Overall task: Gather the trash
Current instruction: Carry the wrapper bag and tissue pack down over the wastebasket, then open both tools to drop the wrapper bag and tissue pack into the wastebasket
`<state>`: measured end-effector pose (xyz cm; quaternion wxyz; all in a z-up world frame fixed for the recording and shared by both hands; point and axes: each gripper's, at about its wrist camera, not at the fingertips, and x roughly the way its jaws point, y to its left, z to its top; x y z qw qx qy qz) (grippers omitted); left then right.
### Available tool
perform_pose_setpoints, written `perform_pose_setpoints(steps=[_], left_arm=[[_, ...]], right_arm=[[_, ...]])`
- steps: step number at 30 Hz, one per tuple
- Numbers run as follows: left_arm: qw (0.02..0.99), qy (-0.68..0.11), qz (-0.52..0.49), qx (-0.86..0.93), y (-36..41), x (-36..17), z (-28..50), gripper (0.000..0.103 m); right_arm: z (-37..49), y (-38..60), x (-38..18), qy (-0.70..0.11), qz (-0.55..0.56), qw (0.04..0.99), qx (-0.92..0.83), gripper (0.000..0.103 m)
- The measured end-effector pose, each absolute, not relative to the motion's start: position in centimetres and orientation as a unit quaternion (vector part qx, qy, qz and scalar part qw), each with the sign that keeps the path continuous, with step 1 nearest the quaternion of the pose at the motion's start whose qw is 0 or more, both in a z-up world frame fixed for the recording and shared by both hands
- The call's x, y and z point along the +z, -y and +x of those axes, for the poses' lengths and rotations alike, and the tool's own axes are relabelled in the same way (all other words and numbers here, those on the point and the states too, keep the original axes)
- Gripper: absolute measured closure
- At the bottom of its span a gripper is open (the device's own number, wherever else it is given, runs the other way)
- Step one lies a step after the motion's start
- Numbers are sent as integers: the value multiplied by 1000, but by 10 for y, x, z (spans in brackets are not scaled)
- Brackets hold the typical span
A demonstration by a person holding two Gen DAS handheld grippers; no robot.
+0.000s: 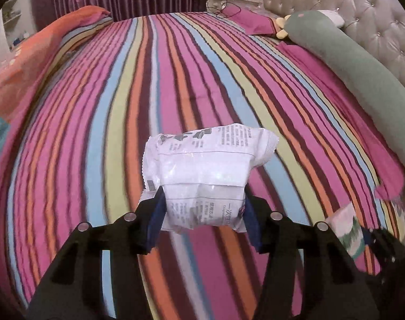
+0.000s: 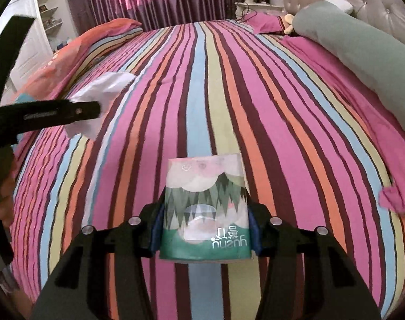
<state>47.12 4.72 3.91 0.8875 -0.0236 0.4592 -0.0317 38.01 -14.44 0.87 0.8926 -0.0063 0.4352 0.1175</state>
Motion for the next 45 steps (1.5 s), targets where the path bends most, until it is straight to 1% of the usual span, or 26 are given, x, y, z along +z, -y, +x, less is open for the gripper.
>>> perform_pose_setpoints(steps=[4,9,17,20,23,24,26,29,32,36,42,44,45], left_arm=[[889,-456,-31,-31,-60,47,412,51],[891,-451,-19,-35,-70,53,322,51],[886,-458,-11,-73,-64,43,183,51],[873,-479,-7,-90,-53,24,125,51],[855,-507,6,-105,-37,-2,89,51],[843,-526,9,-114,-29,-19,76,51],[830,-544,12,-121,-21,-40,68,51],[800,-585,33,-130,-2,-79,58,51],[756,-637,59,-138,15,-117,60,51],[691,-707,55,-143,27,-165,64,51],[645,-749,33,-148,38,-198,70,48],[639,-755,44,-143,43,-203,70,44],[638,-756,48,-139,44,-204,70,40]], right_arm=[[340,149,14,-440,-5,887,138,55],[262,154,17,-449,-13,877,170,55],[134,161,-7,-489,-1,850,197,55],[105,164,-21,-519,10,833,191,55],[93,164,-47,-561,16,808,179,55],[93,165,-57,-580,24,795,177,55],[94,165,-81,-618,40,766,173,55],[101,164,-113,-660,27,735,155,55],[107,165,-137,-692,26,707,142,55],[118,164,-160,-721,24,681,130,55],[111,166,-188,-753,32,646,122,55],[111,166,-196,-764,38,634,114,53],[101,170,-196,-768,38,629,111,50]])
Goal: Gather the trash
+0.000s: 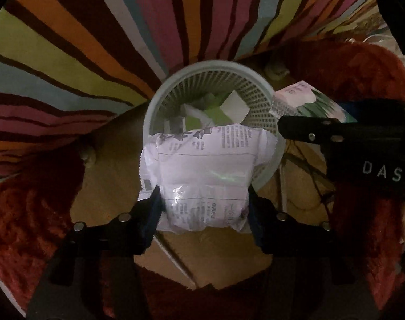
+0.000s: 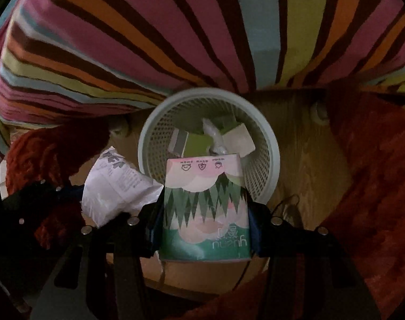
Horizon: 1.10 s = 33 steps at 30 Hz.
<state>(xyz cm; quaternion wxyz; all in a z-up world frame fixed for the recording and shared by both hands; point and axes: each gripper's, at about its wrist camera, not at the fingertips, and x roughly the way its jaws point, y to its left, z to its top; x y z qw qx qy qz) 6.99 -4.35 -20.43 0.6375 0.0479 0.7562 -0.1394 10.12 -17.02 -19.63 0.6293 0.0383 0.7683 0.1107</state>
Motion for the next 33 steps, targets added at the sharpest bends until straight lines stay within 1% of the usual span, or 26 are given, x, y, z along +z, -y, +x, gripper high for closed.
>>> perform_pose_setpoints(steps=[1,2,3,4,5,9,13,26,31,33], left_arm=[[637,-758,51,-133,43,-207,67,35],[637,-758,51,-128,43,-208,65,33],[639,-758,46,-122,41,-208,66,29],[640,-758,42,-119,40,-208,66,23],[641,-758,38,-114,37,-208,67,22],[653,-749,27,-108,33,-203,66,22],[683,-725,9,-91,23,-188,67,22],[807,-591,-22,-4,-12,-82,65,22],[837,-545,-38,18,-21,-43,61,22],[845,-533,-35,24,-21,-32,59,22]], right_arm=[[101,171,-198,-772,38,626,106,30],[99,172,-198,-772,39,626,105,12],[98,172,-198,-772,41,626,106,11],[98,171,-197,-771,42,627,106,11],[99,171,-196,-770,42,628,106,11],[97,172,-189,-763,42,636,106,11],[97,172,-175,-739,39,665,103,11],[87,160,-48,-573,-2,813,108,11],[83,159,-21,-529,-14,842,106,11],[81,158,-19,-518,-19,849,105,11]])
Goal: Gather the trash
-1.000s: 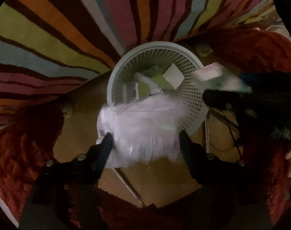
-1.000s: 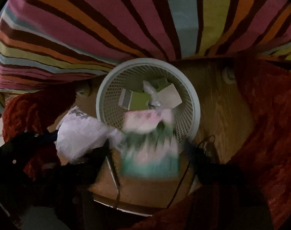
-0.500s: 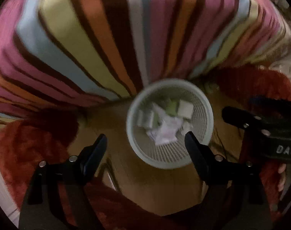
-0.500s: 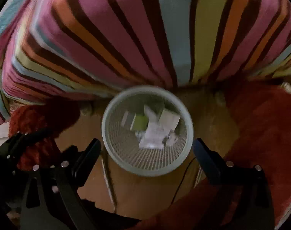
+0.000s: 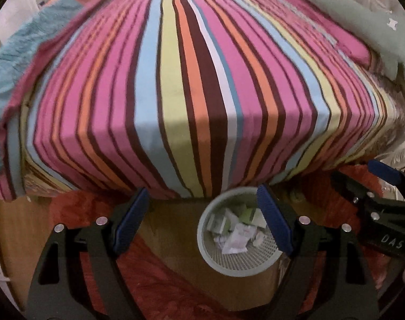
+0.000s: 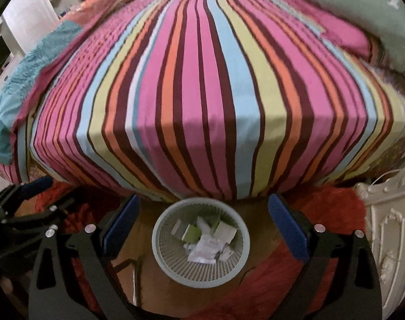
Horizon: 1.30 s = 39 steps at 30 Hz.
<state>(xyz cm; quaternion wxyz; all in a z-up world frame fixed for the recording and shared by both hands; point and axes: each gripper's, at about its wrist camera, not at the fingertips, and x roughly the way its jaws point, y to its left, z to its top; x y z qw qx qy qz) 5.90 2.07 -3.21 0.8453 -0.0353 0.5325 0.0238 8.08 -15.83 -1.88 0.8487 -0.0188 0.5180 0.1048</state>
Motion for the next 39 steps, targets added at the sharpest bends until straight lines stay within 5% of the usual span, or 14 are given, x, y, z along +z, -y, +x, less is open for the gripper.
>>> perform_pose_setpoints(steps=[32,34,39], left_arm=[[893,-447,-13,49,-15,28,40,22],[896,-440,-12,56,-14,30,39,12],[896,-439,-46,51,-19,35,38,12]], right_arm=[[67,176,18,-457,-12,887,67,10],[67,176,18,-458,-12,886,67,10],[68,176,17,-460,-8,885,69,10]])
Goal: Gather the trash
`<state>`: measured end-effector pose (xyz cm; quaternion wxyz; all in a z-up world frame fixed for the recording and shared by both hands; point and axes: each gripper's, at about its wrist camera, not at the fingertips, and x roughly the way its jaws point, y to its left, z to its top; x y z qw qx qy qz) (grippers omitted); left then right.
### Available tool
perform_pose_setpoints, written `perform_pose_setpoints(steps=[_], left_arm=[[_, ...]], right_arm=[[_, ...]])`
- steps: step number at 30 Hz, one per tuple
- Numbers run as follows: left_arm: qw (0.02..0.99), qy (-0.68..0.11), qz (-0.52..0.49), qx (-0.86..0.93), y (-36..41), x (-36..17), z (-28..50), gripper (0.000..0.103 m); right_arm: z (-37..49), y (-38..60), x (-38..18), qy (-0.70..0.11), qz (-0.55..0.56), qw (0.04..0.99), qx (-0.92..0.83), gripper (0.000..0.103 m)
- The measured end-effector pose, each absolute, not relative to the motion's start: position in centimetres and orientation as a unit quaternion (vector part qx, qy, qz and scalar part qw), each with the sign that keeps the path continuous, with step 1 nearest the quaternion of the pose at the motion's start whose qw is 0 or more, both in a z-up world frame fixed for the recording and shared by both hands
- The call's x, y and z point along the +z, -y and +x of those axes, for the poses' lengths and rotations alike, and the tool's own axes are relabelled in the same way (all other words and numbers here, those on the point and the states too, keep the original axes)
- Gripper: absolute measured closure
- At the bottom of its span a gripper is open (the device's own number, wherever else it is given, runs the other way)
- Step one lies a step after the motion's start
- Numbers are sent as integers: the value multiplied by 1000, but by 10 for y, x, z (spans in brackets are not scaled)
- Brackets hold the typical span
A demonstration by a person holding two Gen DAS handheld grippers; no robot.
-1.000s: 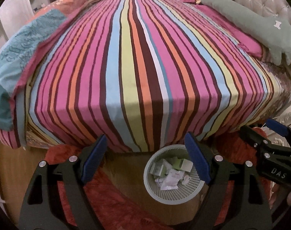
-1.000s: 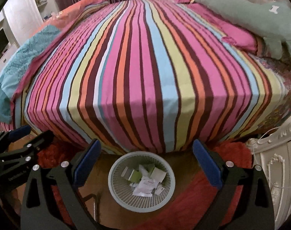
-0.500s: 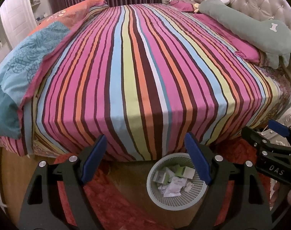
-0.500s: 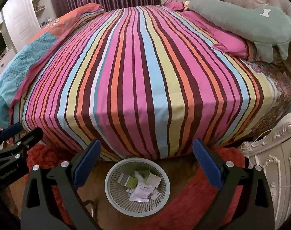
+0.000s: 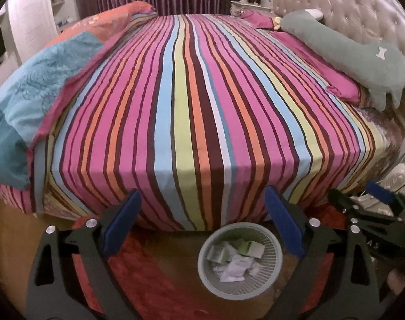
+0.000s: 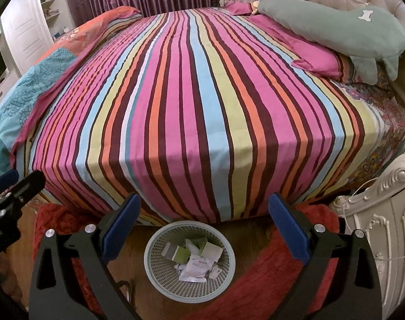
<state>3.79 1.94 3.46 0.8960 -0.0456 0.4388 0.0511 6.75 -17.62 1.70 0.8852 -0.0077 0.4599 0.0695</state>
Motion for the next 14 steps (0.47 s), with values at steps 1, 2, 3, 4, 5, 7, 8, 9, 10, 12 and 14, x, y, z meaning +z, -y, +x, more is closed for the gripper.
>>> perform_pose_setpoints(steps=[1,2,3,4,5,7,8,9,10,12,14], left_arm=[[897,-437,-45,54,-21,35,38,12],[897,-435,-40,59,-21,35,37,12],[899,-432,-29,67,-20,36,36,12],[899,-431,-27,69,-20,36,36,12],[900,-431,-26,66,-21,36,35,12],[898,-434,-23,61,-20,37,36,12],[897,-436,-20,65,-19,37,37,12],[897,-438,-18,62,-18,38,38,12],[897,-438,-18,55,-17,38,38,12],[898,-436,-22,47,-16,40,37,12],[899,-435,-22,50,-15,40,37,12]], right_arm=[[67,176,17,-460,-8,885,69,10],[67,177,17,-459,-8,885,70,10],[67,177,17,-459,-8,886,70,10],[67,177,17,-459,-8,886,69,10],[67,176,17,-459,-8,886,69,10],[67,176,17,-459,-8,885,70,10],[67,176,17,-459,-8,886,71,10],[67,176,17,-459,-9,886,71,10],[67,175,17,-458,-9,886,72,10],[67,176,18,-458,-8,886,73,10],[67,176,18,-458,-7,886,72,10]])
